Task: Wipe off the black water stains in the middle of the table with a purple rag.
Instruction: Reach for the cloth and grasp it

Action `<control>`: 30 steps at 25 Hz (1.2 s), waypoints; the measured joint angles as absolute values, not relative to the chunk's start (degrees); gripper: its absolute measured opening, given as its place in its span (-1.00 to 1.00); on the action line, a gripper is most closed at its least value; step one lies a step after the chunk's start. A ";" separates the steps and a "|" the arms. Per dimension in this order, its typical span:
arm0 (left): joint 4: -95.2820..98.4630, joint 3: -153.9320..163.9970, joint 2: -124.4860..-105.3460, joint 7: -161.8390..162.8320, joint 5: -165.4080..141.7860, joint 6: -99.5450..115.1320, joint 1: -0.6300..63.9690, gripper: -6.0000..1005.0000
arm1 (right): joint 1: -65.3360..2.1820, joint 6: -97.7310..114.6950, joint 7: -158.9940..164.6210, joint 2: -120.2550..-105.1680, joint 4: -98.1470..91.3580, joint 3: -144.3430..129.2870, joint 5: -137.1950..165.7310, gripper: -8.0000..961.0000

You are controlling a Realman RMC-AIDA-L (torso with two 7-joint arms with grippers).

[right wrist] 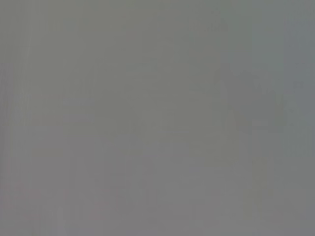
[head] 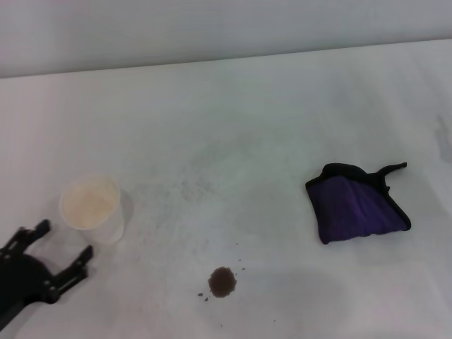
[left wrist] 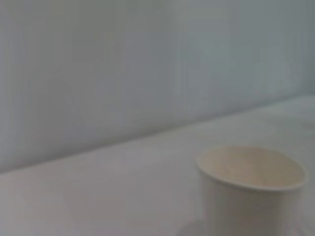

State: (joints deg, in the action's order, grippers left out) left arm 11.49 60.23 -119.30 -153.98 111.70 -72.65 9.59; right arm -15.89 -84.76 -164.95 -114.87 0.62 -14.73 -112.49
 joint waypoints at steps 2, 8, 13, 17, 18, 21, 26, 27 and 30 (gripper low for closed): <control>11.42 60.20 -119.33 -155.08 115.00 -74.54 7.77 0.78 | -15.87 -86.52 -162.75 -114.87 0.63 -14.71 -112.50 -0.12; 10.93 60.19 -119.04 -156.08 121.30 -78.29 5.89 0.78 | -15.53 -86.94 -137.76 -114.82 -6.16 -15.47 -111.32 -0.12; 11.31 60.12 -118.85 -156.59 125.74 -79.44 5.28 0.78 | -14.75 -80.32 -103.86 -114.72 -21.82 -19.10 -103.43 -0.12; 11.52 60.07 -118.59 -158.15 127.78 -79.62 5.34 0.78 | -15.41 -78.76 -80.89 -113.66 -35.23 -22.64 -93.14 -0.12; 11.55 60.04 -118.55 -158.50 128.29 -79.62 5.42 0.78 | -15.62 -78.78 -77.27 -113.41 -37.72 -23.53 -91.00 -0.12; 11.96 60.01 -118.52 -159.30 130.31 -79.62 5.63 0.78 | -16.25 -79.09 -62.40 -112.16 -49.41 -27.85 -81.39 -0.12; 13.84 60.01 -118.57 -159.52 132.02 -79.66 5.59 0.78 | -17.20 -82.68 -43.68 -110.74 -72.62 -37.49 -63.02 -0.11; 13.90 60.01 -118.54 -159.59 132.20 -79.66 5.77 0.78 | -17.56 -84.02 -41.48 -111.03 -77.10 -38.76 -59.47 -0.11; 14.78 60.02 -118.41 -159.68 132.54 -79.61 6.01 0.78 | -19.41 -89.87 -35.70 -112.71 -88.87 -41.81 -49.12 -0.08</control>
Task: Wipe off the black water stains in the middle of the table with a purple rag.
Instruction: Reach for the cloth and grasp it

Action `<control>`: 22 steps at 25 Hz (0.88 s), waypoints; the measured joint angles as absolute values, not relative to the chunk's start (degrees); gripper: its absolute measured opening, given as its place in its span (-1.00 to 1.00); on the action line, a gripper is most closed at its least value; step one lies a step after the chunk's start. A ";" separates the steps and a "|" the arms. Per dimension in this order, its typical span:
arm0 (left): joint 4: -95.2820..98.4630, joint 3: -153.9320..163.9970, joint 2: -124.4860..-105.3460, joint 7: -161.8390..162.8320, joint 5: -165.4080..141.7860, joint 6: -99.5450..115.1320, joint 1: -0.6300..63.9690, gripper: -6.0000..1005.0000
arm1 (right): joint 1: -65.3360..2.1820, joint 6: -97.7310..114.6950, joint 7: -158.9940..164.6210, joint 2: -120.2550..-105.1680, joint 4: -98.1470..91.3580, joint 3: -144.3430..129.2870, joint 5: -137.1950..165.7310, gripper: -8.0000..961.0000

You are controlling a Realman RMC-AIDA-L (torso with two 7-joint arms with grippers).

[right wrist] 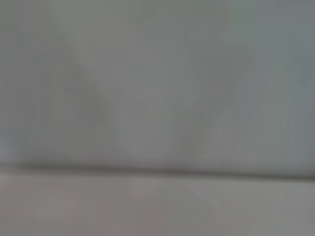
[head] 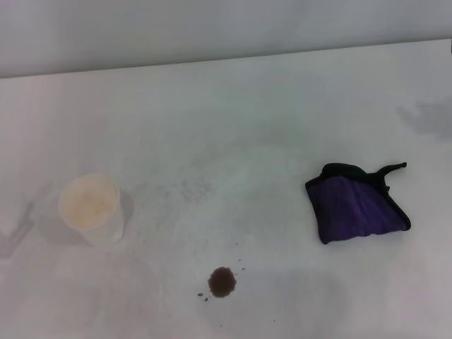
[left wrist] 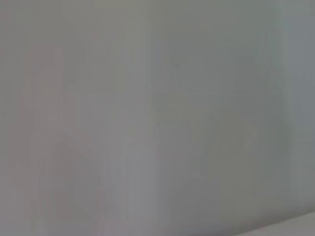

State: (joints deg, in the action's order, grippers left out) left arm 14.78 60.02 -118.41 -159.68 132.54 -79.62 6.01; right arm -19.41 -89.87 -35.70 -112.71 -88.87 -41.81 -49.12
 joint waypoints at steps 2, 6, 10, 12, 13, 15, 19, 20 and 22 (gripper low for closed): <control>15.67 59.57 -118.38 -159.68 132.81 -79.57 5.85 0.78 | -21.24 -93.73 -32.14 -113.85 -93.54 -44.56 -42.21 -0.06; 16.18 57.29 -118.61 -159.69 132.93 -79.77 5.91 0.78 | -23.22 -97.75 -24.22 -115.01 -96.41 -58.48 -30.57 -0.02; 16.12 55.93 -118.67 -159.70 133.01 -79.79 5.99 0.78 | -23.91 -96.25 -15.81 -115.06 -95.70 -73.67 -25.48 0.27; 16.11 55.75 -118.72 -159.70 133.03 -79.79 6.00 0.78 | -24.59 -95.49 -12.81 -115.18 -94.63 -78.41 -25.23 0.47; 16.11 55.74 -118.73 -159.70 133.04 -79.79 6.02 0.78 | -24.84 -95.05 -11.83 -115.23 -93.99 -80.11 -25.25 0.58; 16.10 55.73 -118.74 -159.70 133.05 -79.72 6.02 0.78 | -25.47 -94.05 -9.77 -115.33 -92.16 -83.50 -25.28 0.79; 16.21 55.71 -118.79 -159.82 133.08 -79.77 5.99 0.78 | -27.02 -91.83 -7.68 -115.57 -85.87 -88.03 -25.39 0.79; 16.25 55.72 -118.81 -159.84 133.07 -79.79 5.99 0.78 | -27.35 -91.18 -7.44 -115.68 -84.21 -88.85 -25.40 0.79; 16.28 55.72 -118.82 -159.86 133.07 -79.79 5.99 0.78 | -27.95 -90.18 -7.01 -115.83 -81.75 -90.16 -25.40 0.78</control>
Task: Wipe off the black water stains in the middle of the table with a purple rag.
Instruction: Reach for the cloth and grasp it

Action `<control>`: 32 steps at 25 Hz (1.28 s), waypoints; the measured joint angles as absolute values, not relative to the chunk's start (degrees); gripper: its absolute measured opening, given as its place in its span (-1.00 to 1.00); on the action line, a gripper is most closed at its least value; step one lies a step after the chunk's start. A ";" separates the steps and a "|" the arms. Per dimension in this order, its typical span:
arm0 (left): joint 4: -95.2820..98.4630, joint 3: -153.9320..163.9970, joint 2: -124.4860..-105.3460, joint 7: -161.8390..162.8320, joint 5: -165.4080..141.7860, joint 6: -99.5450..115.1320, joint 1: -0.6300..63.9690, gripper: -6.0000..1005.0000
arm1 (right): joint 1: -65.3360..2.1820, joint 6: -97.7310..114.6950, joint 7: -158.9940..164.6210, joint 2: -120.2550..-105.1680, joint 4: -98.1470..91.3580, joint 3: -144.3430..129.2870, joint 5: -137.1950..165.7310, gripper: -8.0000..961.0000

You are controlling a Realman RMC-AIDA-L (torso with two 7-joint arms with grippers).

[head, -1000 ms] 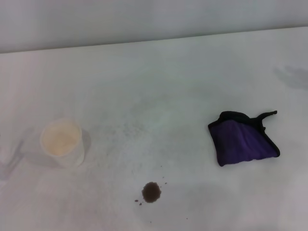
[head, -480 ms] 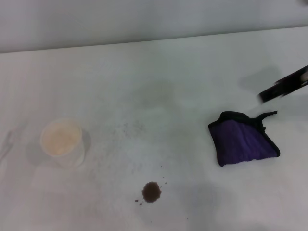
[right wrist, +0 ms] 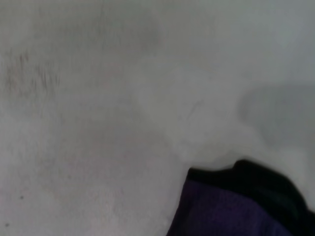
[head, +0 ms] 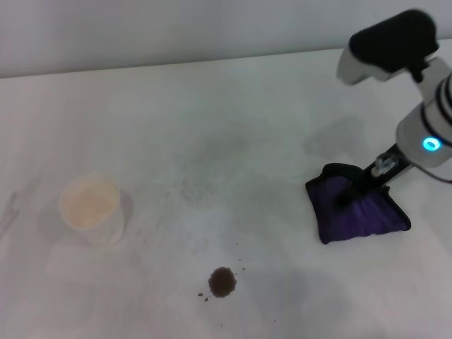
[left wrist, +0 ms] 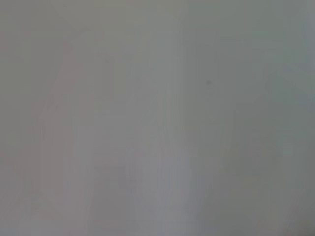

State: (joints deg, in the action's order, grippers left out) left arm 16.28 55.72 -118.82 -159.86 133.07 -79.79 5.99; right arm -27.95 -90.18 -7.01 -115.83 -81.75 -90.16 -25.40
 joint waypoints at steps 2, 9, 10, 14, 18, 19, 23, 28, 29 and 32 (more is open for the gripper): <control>16.27 55.72 -118.79 -159.87 133.05 -79.62 6.04 0.78 | -28.56 -89.40 -6.64 -115.85 -79.97 -91.05 -25.39 0.78; 16.12 55.72 -118.75 -159.88 133.00 -79.42 6.07 0.78 | -30.64 -86.75 -6.66 -115.70 -75.14 -91.50 -25.29 0.78; 16.09 55.72 -118.74 -159.90 133.00 -79.41 6.07 0.78 | -30.64 -86.75 -6.66 -115.70 -75.14 -91.50 -25.29 0.76; 16.04 55.72 -118.74 -160.00 132.97 -79.56 6.07 0.78 | -31.78 -86.26 -6.91 -115.75 -72.23 -91.88 -25.25 0.65; 15.96 55.72 -118.79 -160.16 132.97 -79.66 6.06 0.78 | -32.36 -85.44 -6.91 -115.63 -70.24 -92.32 -24.88 0.53; 15.95 55.72 -118.80 -160.19 132.93 -79.66 6.06 0.78 | -32.52 -85.30 -6.91 -115.63 -69.75 -92.32 -24.83 0.50; 15.70 55.72 -118.82 -160.21 132.84 -79.59 6.06 0.78 | -32.90 -85.18 -6.98 -115.59 -69.15 -92.85 -24.78 0.47; 15.43 55.81 -118.92 -160.23 132.79 -79.74 6.07 0.78 | -33.19 -85.69 -7.07 -115.53 -69.35 -94.66 -24.69 0.28; 15.40 55.87 -118.93 -160.23 132.78 -79.74 6.06 0.78 | -33.25 -85.94 -7.08 -115.53 -69.55 -95.03 -24.69 0.24; 15.37 56.04 -118.92 -160.22 132.76 -79.76 5.99 0.78 | -33.39 -86.72 -7.09 -115.51 -70.20 -95.29 -24.69 0.12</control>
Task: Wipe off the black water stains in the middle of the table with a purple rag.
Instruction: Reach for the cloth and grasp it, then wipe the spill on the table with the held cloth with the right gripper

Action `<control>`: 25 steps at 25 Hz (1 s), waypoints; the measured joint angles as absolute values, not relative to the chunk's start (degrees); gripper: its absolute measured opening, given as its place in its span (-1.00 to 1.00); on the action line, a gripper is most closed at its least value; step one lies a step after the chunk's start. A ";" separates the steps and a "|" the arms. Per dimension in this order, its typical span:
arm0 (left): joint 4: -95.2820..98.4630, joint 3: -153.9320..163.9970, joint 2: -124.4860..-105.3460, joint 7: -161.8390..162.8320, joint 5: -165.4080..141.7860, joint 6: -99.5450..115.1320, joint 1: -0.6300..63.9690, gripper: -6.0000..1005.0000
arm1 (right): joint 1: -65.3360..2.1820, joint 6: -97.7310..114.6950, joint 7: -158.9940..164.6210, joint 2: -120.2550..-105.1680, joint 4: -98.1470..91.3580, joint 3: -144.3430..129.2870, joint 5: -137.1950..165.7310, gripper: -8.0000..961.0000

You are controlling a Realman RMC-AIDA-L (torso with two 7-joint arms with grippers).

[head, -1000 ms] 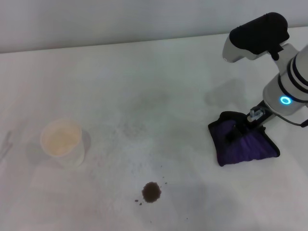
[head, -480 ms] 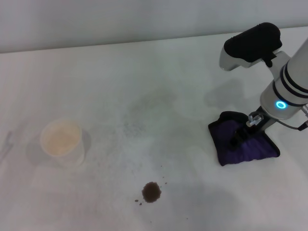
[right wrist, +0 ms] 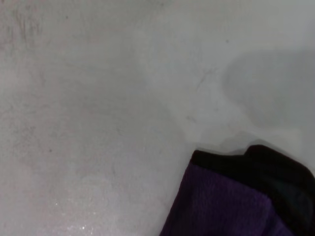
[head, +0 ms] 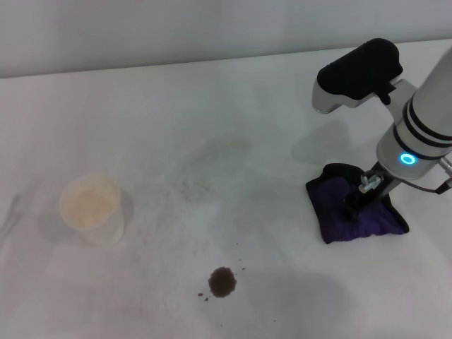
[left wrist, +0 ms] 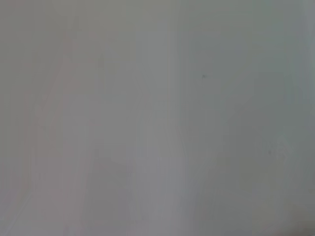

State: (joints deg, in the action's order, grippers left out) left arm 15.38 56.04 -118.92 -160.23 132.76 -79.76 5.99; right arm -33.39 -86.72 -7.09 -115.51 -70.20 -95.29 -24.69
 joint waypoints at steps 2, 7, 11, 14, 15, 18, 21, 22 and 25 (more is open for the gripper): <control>15.37 56.10 -118.92 -160.23 132.75 -79.78 5.98 0.78 | -33.43 -86.82 -7.10 -115.48 -70.35 -95.27 -24.69 0.04; 15.37 56.11 -118.99 -160.23 132.72 -79.98 5.97 0.78 | -33.43 -86.70 -7.11 -115.50 -70.04 -95.36 -24.40 -0.46; 15.38 56.09 -119.00 -160.22 132.71 -80.15 5.97 0.78 | -33.50 -86.60 -6.89 -115.69 -69.96 -95.45 -23.05 -0.71; 15.38 55.99 -119.00 -160.22 132.79 -80.16 5.98 0.78 | -33.67 -86.51 -6.76 -115.79 -69.93 -96.10 -22.93 -0.85; 15.38 55.99 -119.00 -160.22 132.82 -80.15 6.03 0.78 | -33.81 -86.48 -6.70 -115.81 -69.92 -96.43 -22.94 -0.86; 15.38 56.07 -119.00 -160.22 132.87 -80.01 6.24 0.78 | -34.09 -86.40 -6.66 -115.82 -69.93 -97.03 -23.14 -0.89; 15.37 56.07 -119.00 -160.22 132.88 -79.79 6.46 0.78 | -34.15 -86.24 -6.65 -115.84 -70.09 -97.35 -23.32 -0.89; 15.35 56.07 -119.00 -160.22 132.88 -79.74 6.52 0.78 | -34.22 -86.21 -6.65 -115.84 -70.09 -97.55 -23.37 -0.89; 15.32 56.06 -119.00 -160.22 132.88 -79.68 6.58 0.78 | -34.56 -86.02 -6.66 -115.89 -69.92 -98.50 -23.56 -0.89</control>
State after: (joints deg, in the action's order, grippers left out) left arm 15.32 56.06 -119.00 -160.22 132.88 -79.68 6.58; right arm -34.56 -86.02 -6.66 -115.89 -69.92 -98.50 -23.56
